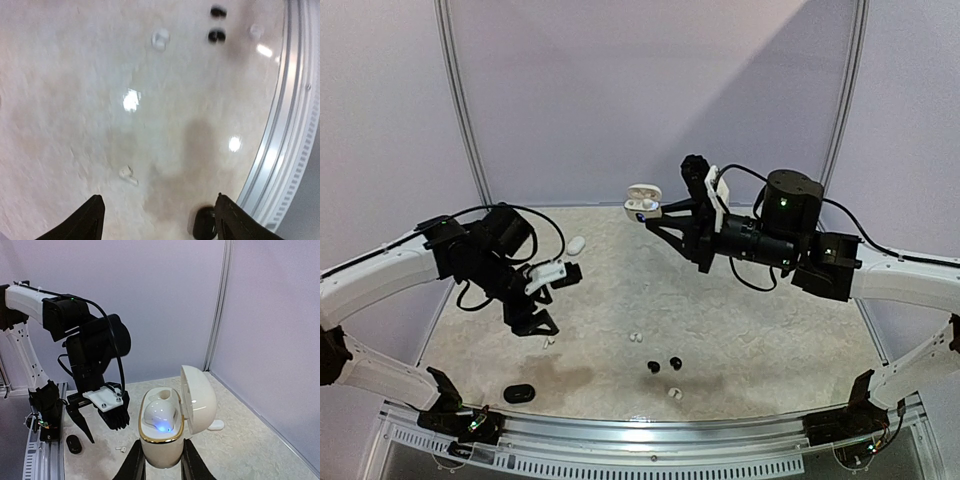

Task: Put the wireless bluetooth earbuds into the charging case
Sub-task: Pick up the left earbud from the center of the board.

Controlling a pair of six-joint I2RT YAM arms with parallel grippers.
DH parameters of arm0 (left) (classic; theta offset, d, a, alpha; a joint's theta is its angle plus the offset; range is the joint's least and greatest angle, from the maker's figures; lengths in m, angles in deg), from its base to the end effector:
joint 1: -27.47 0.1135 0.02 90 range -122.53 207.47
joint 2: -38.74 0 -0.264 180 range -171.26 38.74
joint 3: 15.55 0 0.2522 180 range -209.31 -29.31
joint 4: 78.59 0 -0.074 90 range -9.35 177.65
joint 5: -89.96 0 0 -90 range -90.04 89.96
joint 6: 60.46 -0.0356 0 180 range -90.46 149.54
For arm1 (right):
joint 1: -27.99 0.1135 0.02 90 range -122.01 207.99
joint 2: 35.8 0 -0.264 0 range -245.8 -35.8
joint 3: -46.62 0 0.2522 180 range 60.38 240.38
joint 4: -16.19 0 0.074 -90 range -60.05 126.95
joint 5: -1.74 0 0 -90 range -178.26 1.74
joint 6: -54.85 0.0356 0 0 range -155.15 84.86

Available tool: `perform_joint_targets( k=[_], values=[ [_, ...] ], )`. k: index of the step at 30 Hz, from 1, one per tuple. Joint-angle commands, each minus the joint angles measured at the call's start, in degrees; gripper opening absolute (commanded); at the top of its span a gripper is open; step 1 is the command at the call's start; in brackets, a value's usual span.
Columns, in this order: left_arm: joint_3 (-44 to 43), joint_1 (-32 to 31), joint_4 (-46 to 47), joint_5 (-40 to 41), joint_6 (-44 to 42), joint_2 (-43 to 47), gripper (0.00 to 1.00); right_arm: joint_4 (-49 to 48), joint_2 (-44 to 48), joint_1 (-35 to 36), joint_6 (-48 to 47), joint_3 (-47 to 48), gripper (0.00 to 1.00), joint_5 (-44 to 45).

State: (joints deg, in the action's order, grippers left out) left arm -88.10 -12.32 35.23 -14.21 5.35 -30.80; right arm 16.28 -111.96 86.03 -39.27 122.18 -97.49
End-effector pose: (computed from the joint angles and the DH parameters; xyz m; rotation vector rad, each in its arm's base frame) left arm 0.1700 -0.1530 0.2773 1.4879 2.2320 -0.4170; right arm 0.1636 0.2730 0.3659 -0.9614 1.3409 0.8551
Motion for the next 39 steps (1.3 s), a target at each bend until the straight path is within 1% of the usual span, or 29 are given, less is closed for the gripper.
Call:
perform_joint_targets(
  k=[1,5,8,12,14,18,21,23,27,30,34,39],
  values=[
    [0.33,2.79,-15.31,10.12,-3.78,-9.41,0.76,-0.76,2.10,-0.40,-0.59,-3.09,0.00,0.42],
    [-2.59,2.62,-11.80,10.39,1.00,-16.42,0.68,-0.85,1.74,-0.34,0.35,-4.02,0.00,-0.23],
    [-3.97,2.60,-8.34,13.09,3.28,-19.85,0.65,0.20,0.97,-0.30,1.23,-3.98,0.00,-0.58],
    [-5.34,2.61,-6.67,16.85,3.15,-25.01,0.62,-0.08,1.59,-0.37,2.38,-5.41,0.00,-0.36],
    [-5.99,2.41,-6.09,16.19,2.94,-26.78,0.61,-0.76,2.38,-0.31,2.74,-6.39,0.00,0.22],
    [-5.73,1.52,-4.28,15.06,2.82,-28.46,0.61,-0.42,3.27,-0.33,3.36,-7.02,0.00,0.97],
    [-5.65,1.63,-2.70,17.41,2.43,-30.73,0.60,-0.47,3.23,-0.33,3.79,-7.30,0.00,0.98],
    [-6.40,1.81,-2.79,17.98,2.62,-32.59,0.57,-0.40,3.25,-0.31,3.85,-7.31,0.00,0.89],
    [-7.33,1.73,-3.95,14.83,3.54,-34.60,0.50,-0.26,3.19,-0.33,5.87,-7.53,0.00,0.91],
    [-7.36,1.81,-4.32,15.94,4.60,-36.25,0.45,-0.25,3.31,-0.28,6.23,-7.78,0.00,1.15],
    [-7.84,1.91,-3.57,15.84,5.27,-36.55,0.42,-0.10,3.49,-0.31,6.58,-7.86,0.00,1.19],
    [-8.47,1.91,-3.91,15.13,6.17,-37.22,0.34,0.16,3.53,-0.29,6.75,-7.92,0.00,1.41]
  ],
)
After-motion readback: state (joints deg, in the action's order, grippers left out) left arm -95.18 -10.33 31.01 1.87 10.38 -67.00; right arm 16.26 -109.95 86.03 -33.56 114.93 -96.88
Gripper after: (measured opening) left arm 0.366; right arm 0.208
